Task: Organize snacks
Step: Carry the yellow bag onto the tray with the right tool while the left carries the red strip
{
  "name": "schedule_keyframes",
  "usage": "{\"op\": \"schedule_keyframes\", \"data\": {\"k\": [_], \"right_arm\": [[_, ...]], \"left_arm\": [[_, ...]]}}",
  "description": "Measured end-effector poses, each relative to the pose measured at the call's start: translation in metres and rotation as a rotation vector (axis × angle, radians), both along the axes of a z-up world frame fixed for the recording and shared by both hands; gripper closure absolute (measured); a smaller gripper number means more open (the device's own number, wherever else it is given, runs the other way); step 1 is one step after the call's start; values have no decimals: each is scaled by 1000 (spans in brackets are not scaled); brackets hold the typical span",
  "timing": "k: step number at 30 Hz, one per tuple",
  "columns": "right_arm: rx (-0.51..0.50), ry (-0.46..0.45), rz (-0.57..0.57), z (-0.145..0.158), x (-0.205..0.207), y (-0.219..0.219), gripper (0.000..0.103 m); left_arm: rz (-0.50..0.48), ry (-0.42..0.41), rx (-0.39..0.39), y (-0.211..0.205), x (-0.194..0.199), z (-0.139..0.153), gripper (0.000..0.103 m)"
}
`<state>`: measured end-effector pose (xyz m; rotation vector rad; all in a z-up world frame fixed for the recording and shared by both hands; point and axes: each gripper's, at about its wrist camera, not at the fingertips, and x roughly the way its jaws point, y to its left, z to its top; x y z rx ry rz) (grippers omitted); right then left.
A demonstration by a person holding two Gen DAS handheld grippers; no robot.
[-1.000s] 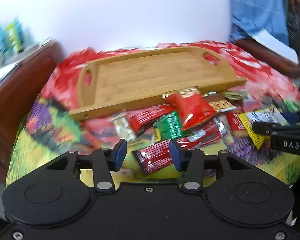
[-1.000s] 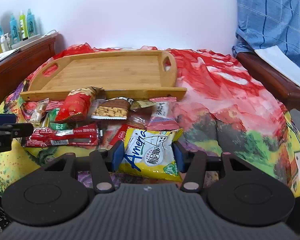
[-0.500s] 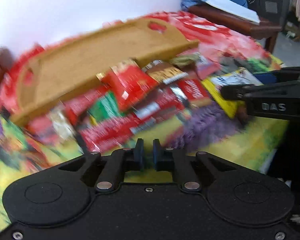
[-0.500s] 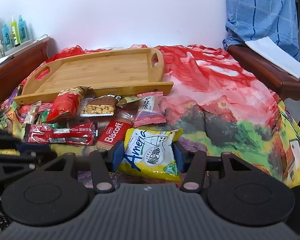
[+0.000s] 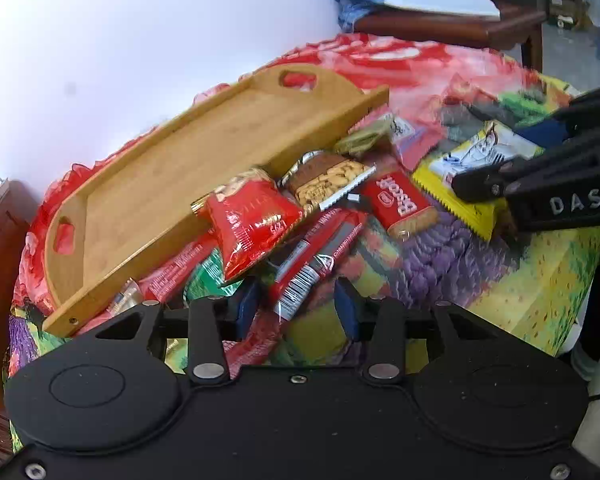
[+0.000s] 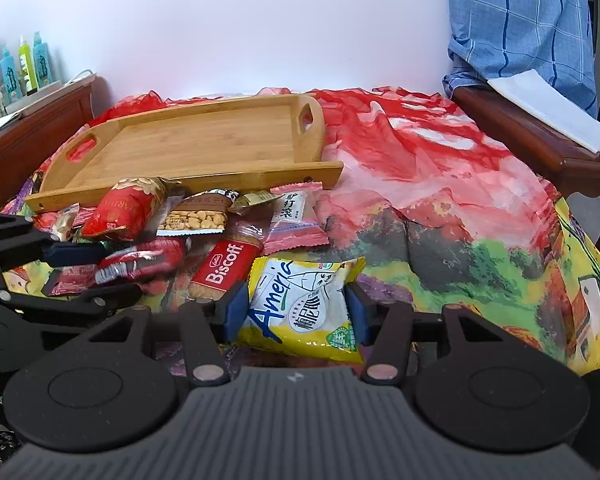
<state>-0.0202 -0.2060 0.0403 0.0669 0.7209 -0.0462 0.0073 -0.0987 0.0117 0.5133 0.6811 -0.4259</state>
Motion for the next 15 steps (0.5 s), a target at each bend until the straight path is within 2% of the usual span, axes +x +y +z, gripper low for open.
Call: {"op": "schedule_keyframes", "data": {"k": [2,3,4,7,9,10,11,13,15], "right_arm": [[-1,0,0,0,0,0,47],[-2,0,0,0,0,0,47],[-2,1,-1,0,0,-1,47],[0,2,1,-1,0,-2,47],[-1,4,5,-2,1,-1,47],[0,5,6,-2,1,-1,47],[1,6,8,-2,1,0,47],[1,5,11,-1,1,2,47],[1,0,11,1,1,3,48]], "left_arm": [[19,26,-25,2,2,1,73],[33,39,-36,3,2,2,81],[42,59,-49,5,2,5,83],[52,114,-130,15,1,12,82],[63,83,-118,16,2,9,78],[73,72,-91,14,4,6,69],[78,70,-75,13,5,2,67],[96,79,-111,15,8,1,69],[120,121,-151,20,11,5,76]]}}
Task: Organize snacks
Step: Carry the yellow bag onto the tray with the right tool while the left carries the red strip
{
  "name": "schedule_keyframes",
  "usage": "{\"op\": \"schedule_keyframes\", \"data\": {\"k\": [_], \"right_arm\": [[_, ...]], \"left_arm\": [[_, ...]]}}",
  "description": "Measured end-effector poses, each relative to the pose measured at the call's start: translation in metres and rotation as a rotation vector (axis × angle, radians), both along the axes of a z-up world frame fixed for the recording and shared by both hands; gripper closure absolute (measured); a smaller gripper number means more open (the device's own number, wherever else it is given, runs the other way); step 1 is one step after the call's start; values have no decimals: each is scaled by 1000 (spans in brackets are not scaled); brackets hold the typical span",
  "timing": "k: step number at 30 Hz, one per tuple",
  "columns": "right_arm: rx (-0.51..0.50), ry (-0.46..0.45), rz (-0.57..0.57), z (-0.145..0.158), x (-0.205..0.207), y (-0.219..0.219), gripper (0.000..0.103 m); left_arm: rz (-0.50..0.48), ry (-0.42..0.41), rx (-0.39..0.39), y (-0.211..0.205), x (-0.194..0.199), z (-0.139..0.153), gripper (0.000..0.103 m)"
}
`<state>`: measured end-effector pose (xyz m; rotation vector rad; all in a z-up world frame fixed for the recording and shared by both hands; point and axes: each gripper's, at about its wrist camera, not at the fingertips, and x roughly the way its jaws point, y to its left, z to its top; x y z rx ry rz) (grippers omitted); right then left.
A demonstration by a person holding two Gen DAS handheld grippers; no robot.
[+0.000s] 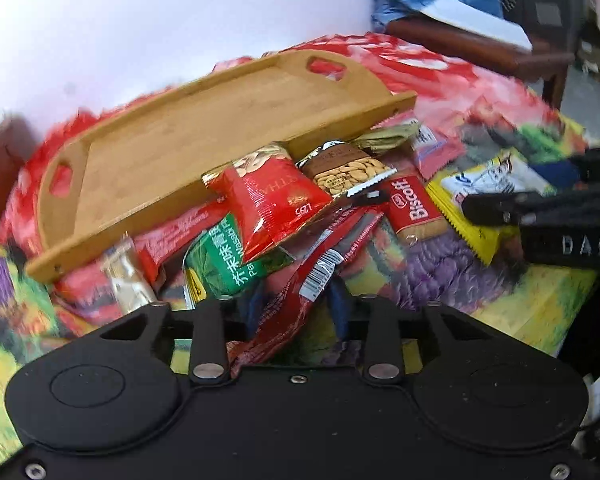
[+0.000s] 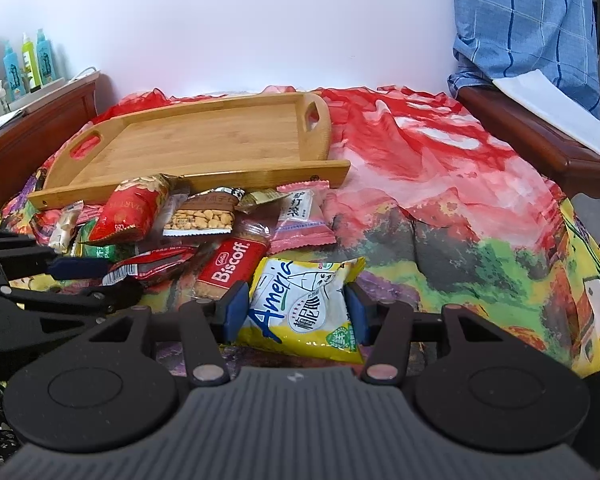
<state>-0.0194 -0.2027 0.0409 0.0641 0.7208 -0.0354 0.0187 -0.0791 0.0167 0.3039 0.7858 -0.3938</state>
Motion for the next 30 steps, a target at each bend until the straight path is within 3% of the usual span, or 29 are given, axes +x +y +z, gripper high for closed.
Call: {"op": "schedule_keyframes", "data": {"k": [3,17,24,30], "right_arm": [[7,-8,1,5,-1,0,49],[44,-84,-13,35,0,-6,49],[95,-127,10,59,22,-15,49],[131,-118,56,72,63,-17,49]], "left_arm": [[18,25,-51,5,-3,9,84],[57,4,-244,21,-19,66,86],[139,-41,-255,35,9,94,86],[267,-17,-293,61,58,106,86]]}}
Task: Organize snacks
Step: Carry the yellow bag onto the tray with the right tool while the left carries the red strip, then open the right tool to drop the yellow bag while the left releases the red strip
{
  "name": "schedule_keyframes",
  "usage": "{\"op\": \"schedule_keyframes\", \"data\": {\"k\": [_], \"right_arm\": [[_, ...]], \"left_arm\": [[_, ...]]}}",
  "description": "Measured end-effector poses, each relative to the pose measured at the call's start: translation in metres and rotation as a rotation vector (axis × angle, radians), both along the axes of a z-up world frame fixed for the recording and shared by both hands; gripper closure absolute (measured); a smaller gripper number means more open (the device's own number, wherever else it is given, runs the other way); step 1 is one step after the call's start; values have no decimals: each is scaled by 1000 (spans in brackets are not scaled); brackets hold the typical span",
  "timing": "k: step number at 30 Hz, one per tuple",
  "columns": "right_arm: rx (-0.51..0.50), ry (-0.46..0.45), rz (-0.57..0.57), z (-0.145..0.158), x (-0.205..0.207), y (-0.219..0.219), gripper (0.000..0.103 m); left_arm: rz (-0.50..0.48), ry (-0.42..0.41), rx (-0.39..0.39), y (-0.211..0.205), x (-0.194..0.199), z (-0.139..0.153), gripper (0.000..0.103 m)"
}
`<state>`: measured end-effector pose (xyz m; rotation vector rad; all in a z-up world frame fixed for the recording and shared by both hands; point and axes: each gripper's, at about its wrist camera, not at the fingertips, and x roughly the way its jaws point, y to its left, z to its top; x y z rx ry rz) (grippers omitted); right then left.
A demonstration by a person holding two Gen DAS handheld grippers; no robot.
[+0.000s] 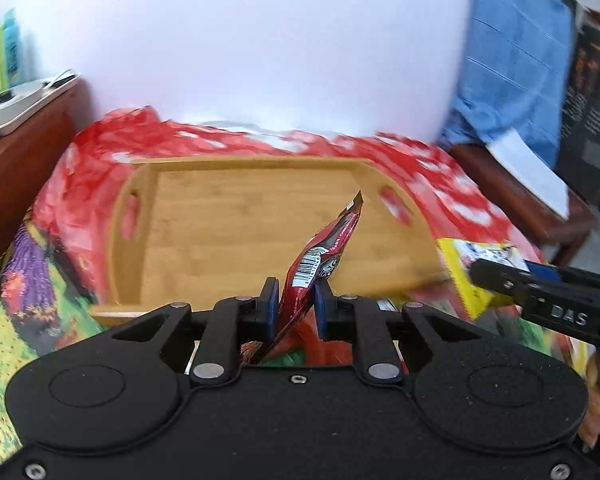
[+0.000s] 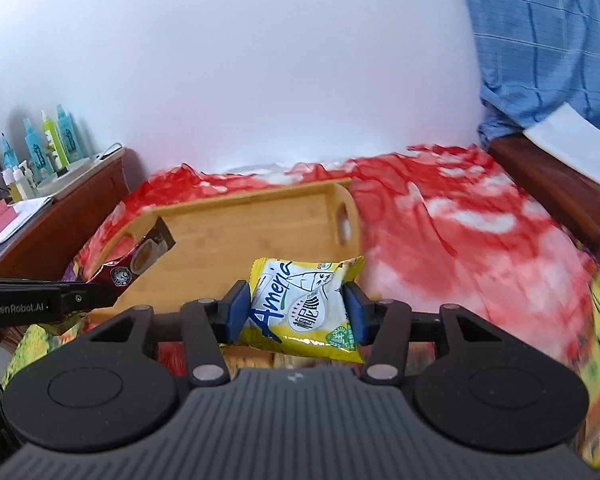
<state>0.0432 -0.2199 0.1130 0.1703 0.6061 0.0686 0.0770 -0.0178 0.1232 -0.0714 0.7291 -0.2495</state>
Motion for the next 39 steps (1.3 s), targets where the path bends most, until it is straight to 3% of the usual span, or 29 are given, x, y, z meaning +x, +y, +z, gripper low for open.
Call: {"op": "schedule_keyframes", "data": {"k": [10,17,24,39], "right_arm": [[-21,59,74,-1,102,15,49],[57,122,68,-26,153,18,49],[21,146,76,-46,170,29,49],[-45,164,102,-66,172,41,49]], "left_arm": [[155,103,-92,29,89,-12,86],[214,112,-60,28,127,-40,86],[252,124,-50,28,144,-61,86],[255,134,3,21,149,-78,86]]}}
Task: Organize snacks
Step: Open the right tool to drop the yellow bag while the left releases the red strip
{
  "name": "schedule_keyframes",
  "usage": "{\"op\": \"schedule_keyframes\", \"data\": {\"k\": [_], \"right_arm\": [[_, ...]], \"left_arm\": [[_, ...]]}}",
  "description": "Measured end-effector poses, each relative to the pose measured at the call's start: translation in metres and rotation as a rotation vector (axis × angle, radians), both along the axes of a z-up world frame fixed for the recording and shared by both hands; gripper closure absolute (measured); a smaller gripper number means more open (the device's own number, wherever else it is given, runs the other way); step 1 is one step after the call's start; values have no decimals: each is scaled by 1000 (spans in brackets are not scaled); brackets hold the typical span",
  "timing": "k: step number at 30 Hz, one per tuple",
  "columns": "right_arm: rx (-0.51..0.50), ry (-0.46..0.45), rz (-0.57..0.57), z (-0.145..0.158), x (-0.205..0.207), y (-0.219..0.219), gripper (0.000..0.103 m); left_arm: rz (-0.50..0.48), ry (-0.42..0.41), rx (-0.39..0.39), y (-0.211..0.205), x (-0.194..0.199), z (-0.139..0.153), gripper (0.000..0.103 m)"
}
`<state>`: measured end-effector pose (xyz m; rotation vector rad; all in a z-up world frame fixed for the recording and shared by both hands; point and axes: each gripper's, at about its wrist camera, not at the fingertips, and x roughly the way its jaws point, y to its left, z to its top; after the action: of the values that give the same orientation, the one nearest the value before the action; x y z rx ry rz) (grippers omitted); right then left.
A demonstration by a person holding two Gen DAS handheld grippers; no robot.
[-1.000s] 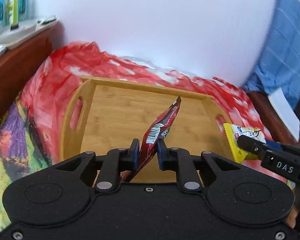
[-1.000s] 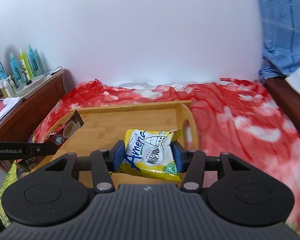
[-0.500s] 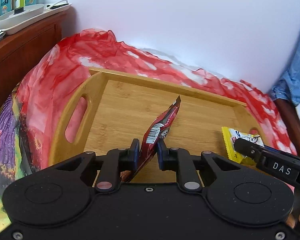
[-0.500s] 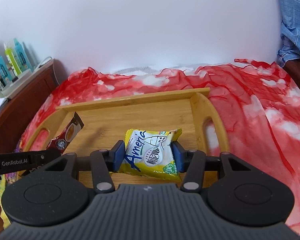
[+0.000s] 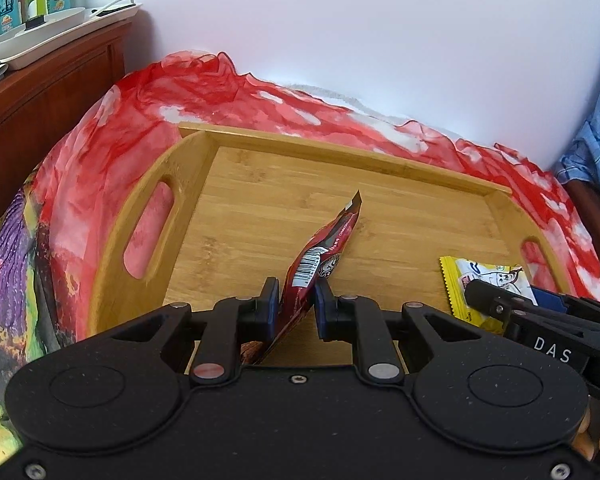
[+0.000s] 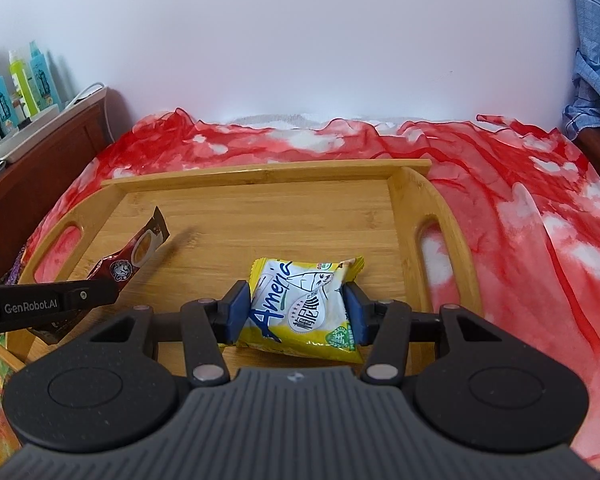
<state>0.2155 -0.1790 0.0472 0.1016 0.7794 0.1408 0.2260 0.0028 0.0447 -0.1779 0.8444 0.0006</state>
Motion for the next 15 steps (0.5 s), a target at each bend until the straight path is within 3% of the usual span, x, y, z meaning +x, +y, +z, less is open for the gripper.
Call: {"op": "schedule_keyframes", "data": {"k": [15], "right_arm": [[-32,-19,9,-5,-2,4,47]], "left_arm": [[2,-3,15,-2,-1,-4,85]]}}
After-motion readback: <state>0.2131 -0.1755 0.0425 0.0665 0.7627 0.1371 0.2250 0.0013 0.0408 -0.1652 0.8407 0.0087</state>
